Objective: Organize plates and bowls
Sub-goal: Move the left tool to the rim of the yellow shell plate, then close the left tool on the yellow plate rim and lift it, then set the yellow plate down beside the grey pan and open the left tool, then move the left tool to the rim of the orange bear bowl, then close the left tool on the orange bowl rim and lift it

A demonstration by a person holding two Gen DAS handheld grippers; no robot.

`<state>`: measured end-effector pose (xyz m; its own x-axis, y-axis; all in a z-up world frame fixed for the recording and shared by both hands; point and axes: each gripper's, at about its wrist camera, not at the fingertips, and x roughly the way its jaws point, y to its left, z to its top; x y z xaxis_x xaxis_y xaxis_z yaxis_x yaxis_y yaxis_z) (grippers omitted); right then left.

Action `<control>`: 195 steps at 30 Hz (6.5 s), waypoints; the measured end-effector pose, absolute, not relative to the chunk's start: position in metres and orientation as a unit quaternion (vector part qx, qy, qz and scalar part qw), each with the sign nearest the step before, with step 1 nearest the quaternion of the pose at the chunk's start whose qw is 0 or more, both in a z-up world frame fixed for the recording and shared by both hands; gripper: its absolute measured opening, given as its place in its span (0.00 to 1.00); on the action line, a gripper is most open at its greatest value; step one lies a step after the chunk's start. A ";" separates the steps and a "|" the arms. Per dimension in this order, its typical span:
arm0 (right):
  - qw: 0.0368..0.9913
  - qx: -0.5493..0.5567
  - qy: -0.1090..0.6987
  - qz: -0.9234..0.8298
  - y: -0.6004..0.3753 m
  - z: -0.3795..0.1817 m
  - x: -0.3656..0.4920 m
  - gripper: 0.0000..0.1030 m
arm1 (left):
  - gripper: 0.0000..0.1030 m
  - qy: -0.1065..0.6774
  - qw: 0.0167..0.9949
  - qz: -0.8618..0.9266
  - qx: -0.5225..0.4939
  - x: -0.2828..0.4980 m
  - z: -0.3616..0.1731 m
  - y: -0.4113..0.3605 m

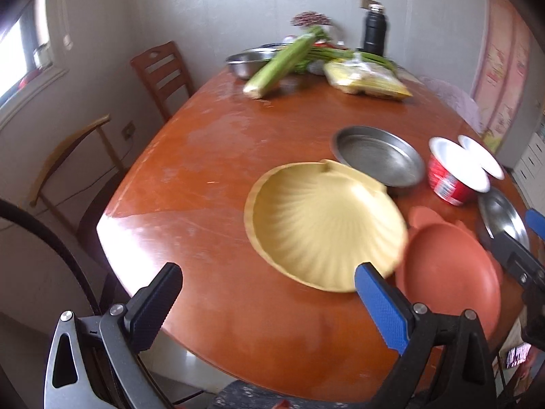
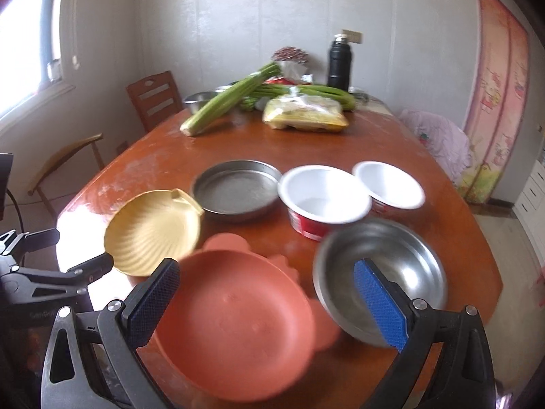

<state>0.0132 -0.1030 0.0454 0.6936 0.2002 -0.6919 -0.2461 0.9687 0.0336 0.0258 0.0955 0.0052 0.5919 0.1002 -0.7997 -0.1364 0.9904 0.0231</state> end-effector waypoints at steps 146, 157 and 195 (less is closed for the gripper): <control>0.864 0.059 0.489 0.109 -0.163 -0.008 -0.028 0.53 | 0.65 0.489 0.864 -0.116 0.030 0.063 -0.029 0.001; 0.860 0.049 0.494 0.122 -0.150 -0.014 -0.018 0.53 | 0.65 0.496 0.857 -0.131 0.042 0.068 -0.036 -0.010; 0.865 -0.023 0.461 0.198 -0.063 0.012 0.013 0.54 | 0.45 0.468 0.882 -0.057 0.026 0.061 -0.004 0.061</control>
